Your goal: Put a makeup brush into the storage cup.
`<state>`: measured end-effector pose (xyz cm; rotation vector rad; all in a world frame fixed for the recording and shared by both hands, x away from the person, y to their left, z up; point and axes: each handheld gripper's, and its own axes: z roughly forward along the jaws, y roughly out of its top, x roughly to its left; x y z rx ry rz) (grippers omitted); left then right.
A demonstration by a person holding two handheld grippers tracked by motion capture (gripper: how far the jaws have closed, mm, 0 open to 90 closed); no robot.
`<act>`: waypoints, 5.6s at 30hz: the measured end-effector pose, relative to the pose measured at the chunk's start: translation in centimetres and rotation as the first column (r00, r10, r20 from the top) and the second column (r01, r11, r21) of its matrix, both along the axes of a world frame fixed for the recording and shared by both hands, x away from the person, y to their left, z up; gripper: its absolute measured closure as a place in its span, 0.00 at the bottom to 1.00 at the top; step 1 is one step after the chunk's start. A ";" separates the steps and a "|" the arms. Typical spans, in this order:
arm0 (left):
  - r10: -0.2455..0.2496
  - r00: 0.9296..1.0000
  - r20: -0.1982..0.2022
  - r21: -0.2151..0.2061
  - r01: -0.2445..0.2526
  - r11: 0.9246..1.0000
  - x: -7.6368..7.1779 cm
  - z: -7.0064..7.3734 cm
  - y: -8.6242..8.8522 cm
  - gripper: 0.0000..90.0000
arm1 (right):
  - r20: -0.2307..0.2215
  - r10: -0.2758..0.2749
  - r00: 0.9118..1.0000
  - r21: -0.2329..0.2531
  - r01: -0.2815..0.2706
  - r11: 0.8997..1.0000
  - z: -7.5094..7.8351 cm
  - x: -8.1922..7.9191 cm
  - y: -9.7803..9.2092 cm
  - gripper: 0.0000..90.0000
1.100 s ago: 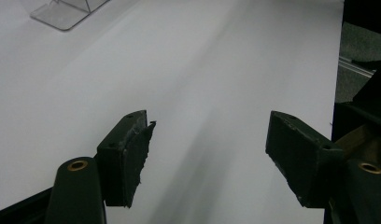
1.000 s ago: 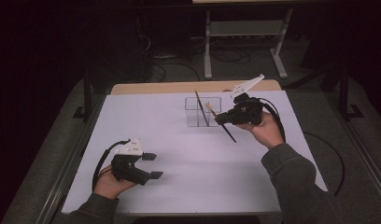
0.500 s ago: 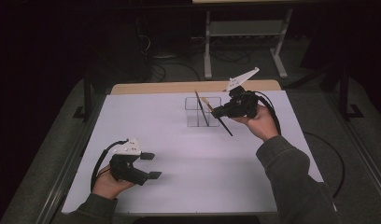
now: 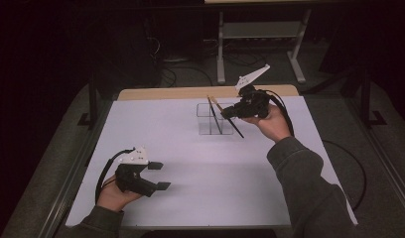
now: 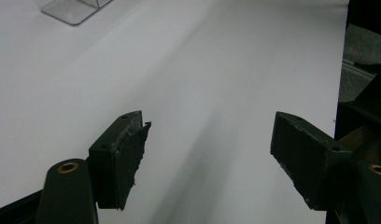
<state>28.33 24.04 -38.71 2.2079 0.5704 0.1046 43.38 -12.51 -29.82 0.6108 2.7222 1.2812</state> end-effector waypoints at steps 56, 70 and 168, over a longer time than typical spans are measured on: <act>0.028 1.000 0.000 -0.028 -0.028 0.999 0.1 0.1 1.2 0.27 | 0.030 -0.098 0.995 0.007 0.098 0.995 1.3 7.6 3.1 0.92; 0.026 1.000 -0.002 -0.027 -0.026 0.999 0.0 0.1 1.1 0.27 | 0.006 -0.147 0.989 0.000 0.147 0.989 0.4 8.2 3.0 0.92; 0.003 1.000 -0.018 0.001 -0.003 1.000 0.1 -0.4 0.8 0.27 | -0.057 -0.216 0.975 -0.020 0.215 0.976 -5.5 6.8 0.0 0.91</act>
